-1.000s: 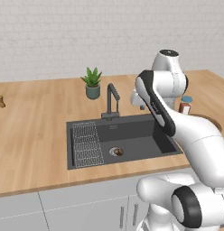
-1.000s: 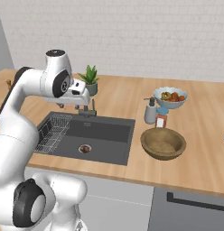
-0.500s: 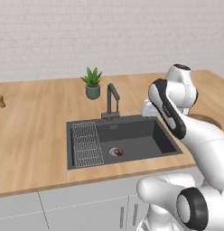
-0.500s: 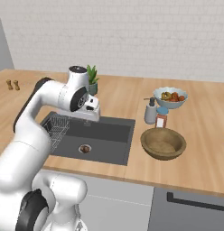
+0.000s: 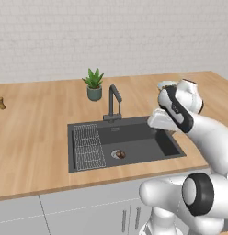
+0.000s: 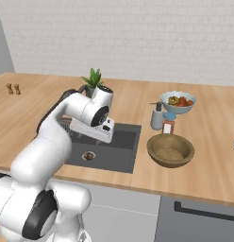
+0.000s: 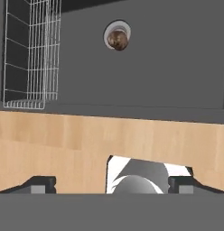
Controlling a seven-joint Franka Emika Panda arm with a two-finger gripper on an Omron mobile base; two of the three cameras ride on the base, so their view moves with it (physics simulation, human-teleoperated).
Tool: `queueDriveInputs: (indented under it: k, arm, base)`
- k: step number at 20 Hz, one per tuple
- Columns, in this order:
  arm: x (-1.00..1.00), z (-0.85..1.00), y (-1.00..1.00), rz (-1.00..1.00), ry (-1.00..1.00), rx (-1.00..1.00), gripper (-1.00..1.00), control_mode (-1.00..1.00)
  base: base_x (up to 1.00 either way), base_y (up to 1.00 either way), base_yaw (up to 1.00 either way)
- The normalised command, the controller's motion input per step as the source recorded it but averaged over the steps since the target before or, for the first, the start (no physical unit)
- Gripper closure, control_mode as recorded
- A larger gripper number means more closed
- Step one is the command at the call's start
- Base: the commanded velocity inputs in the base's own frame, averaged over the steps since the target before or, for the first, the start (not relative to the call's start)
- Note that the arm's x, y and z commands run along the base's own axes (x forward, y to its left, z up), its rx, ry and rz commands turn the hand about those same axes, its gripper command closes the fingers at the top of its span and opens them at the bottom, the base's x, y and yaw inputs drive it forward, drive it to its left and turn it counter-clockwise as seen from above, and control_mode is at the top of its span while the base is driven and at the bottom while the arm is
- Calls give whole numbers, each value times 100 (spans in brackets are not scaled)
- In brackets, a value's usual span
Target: Pick the mushroom from the sink and place it in the bowl. Then pick the bowl and place it in the microwave. Then close the microwave door and press the start button.
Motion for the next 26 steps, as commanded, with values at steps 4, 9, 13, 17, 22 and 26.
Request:
queueDriveInputs:
  k: [4,9,13,17,22,26]
  arm:
    - [88,-52,8,-9,34,0,-100,-100]
    - [66,-75,20,-19,11,1,-100,-100]
    - [61,-73,30,-21,10,9,-100,-100]
    - [37,-71,45,-23,6,11,-100,-100]
    - [40,-58,60,-23,2,3,-100,-100]
    - [28,-32,13,-12,0,0,-100,-100]
  base:
    - [0,0,0]
    - [0,0,0]
    - [0,0,0]
    - [0,0,0]
    - [0,0,0]
    - [0,0,0]
